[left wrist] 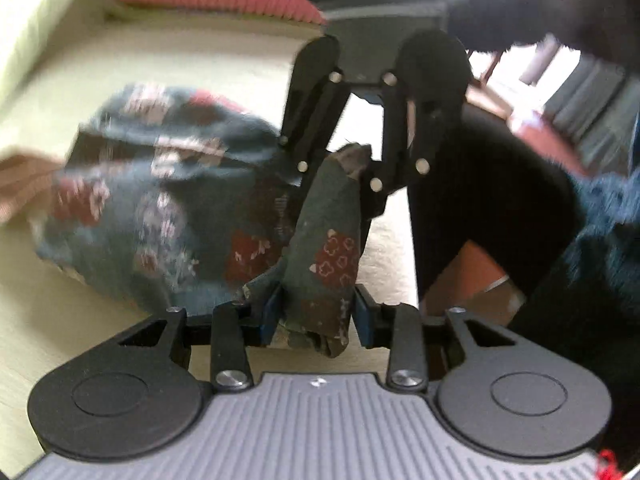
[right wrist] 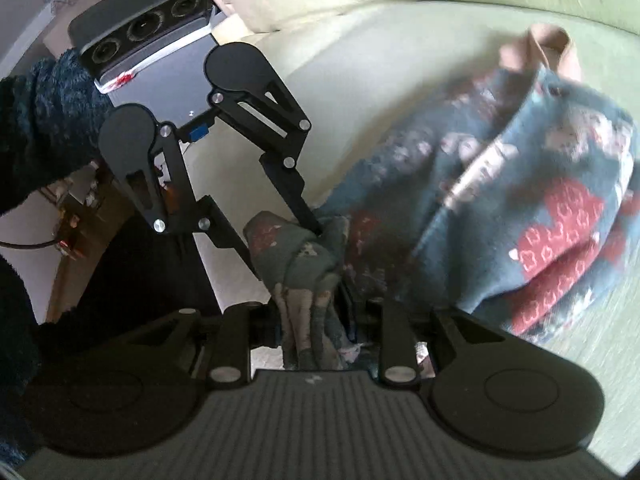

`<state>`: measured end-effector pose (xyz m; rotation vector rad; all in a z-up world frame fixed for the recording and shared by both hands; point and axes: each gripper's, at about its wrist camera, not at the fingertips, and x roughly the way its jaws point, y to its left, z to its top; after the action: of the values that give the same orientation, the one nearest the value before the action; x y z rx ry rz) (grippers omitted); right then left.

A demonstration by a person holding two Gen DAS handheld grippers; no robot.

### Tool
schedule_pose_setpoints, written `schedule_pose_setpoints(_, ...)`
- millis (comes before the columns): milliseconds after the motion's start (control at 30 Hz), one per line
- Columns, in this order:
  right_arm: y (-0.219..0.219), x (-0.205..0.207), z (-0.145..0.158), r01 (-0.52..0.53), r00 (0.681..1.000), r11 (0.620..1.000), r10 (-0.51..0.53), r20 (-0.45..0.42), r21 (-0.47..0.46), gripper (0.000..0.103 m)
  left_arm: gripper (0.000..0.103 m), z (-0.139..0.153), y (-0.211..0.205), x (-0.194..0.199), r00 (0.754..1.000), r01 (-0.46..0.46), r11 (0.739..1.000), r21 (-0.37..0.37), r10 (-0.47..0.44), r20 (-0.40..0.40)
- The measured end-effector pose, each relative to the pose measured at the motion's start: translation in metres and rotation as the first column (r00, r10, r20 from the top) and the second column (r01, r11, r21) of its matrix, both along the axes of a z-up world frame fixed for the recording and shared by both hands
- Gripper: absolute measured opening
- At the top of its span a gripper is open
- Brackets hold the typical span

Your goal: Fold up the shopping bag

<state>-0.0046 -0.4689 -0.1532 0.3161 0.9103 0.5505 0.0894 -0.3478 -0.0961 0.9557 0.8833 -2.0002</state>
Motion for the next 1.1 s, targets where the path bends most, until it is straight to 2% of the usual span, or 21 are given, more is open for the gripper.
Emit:
schedule_pose_setpoints(100, 0.018, -0.009, 0.009, -0.03, 0.997, 0.99, 0.04, 0.068, -0.137, 0.025, 0.044, -0.005, -0.007, 0.01, 0.999, 0.001, 0.999, 0.035, 0.001, -0.052)
schedule_pose_setpoints(133, 0.027, -0.013, 0.013, -0.036, 0.993, 0.977, 0.059, 0.103, -0.212, 0.032, 0.044, -0.005, -0.008, 0.011, 0.998, 0.006, 0.999, 0.042, -0.004, -0.055)
schedule_pose_setpoints(233, 0.045, -0.027, 0.02, -0.04, 0.973, 0.93, 0.119, 0.196, -0.366, 0.038, 0.044, -0.005, -0.01, 0.011, 0.999, 0.025, 0.999, 0.046, -0.023, -0.045)
schedule_pose_setpoints(333, 0.064, -0.044, 0.02, -0.039, 0.93, 0.853, 0.221, 0.294, -0.52, 0.038, 0.044, -0.006, -0.011, 0.012, 0.999, 0.034, 0.998, 0.048, -0.032, -0.044)
schedule_pose_setpoints(400, 0.077, -0.049, 0.02, -0.049, 0.882, 0.785, 0.324, 0.342, -0.617, 0.038, 0.044, -0.006, -0.012, 0.012, 0.998, 0.039, 0.998, 0.05, -0.037, -0.044)
schedule_pose_setpoints(433, 0.083, -0.053, 0.018, -0.052, 0.854, 0.748, 0.377, 0.359, -0.661, 0.034, 0.044, -0.006, -0.013, 0.013, 0.998, 0.043, 0.998, 0.052, -0.041, -0.043)
schedule_pose_setpoints(467, 0.085, -0.052, 0.019, -0.07, 0.835, 0.733, 0.414, 0.363, -0.676, 0.031, 0.044, -0.006, -0.014, 0.012, 0.998, 0.047, 0.997, 0.055, -0.045, -0.04)
schedule_pose_setpoints(500, 0.085, -0.05, 0.018, -0.092, 0.832, 0.736, 0.427, 0.355, -0.67, 0.029, 0.044, -0.007, -0.015, 0.011, 0.998, 0.054, 0.997, 0.055, -0.052, -0.033)
schedule_pose_setpoints(567, 0.076, -0.044, 0.02, -0.125, 0.854, 0.787, 0.396, 0.339, -0.604, 0.025, 0.043, -0.007, -0.015, 0.011, 0.998, 0.055, 0.997, 0.049, -0.054, -0.026)
schedule_pose_setpoints(667, 0.046, -0.025, 0.025, -0.135, 0.931, 0.913, 0.25, 0.267, -0.384, 0.024, 0.043, -0.005, -0.009, 0.009, 0.999, 0.031, 0.999, 0.017, -0.031, -0.012)
schedule_pose_setpoints(767, 0.017, -0.011, 0.022, -0.087, 0.978, 0.984, 0.115, 0.175, -0.158, 0.024, 0.043, -0.002, 0.006, 0.001, 0.999, 0.02, 0.999, -0.047, -0.018, 0.043)
schedule_pose_setpoints(833, -0.001, -0.005, 0.015, -0.036, 0.993, 0.999, 0.038, 0.11, -0.019, 0.023, 0.043, 0.0, 0.009, 0.002, 0.999, -0.016, 0.998, -0.063, 0.018, 0.038)
schedule_pose_setpoints(900, -0.016, -0.001, 0.009, 0.017, 0.999, 0.997, -0.021, 0.044, 0.08, 0.023, 0.043, 0.0, 0.006, 0.008, 0.998, -0.06, 0.997, -0.049, 0.06, 0.003)
schedule_pose_setpoints(1000, -0.037, 0.003, 0.0, 0.116, 0.992, 0.973, -0.104, -0.067, 0.202, 0.023, 0.041, -0.001, -0.007, 0.024, 0.991, -0.117, 0.993, 0.004, 0.117, -0.072)
schedule_pose_setpoints(1067, -0.046, 0.009, -0.007, 0.182, 0.978, 0.948, -0.147, -0.145, 0.262, 0.023, 0.035, -0.003, -0.018, 0.033, 0.982, -0.149, 0.988, 0.037, 0.152, -0.115)
schedule_pose_setpoints(1100, -0.051, 0.013, -0.009, 0.219, 0.966, 0.934, -0.167, -0.198, 0.284, 0.023, 0.035, -0.004, -0.022, 0.038, 0.975, -0.168, 0.984, 0.055, 0.174, -0.139)
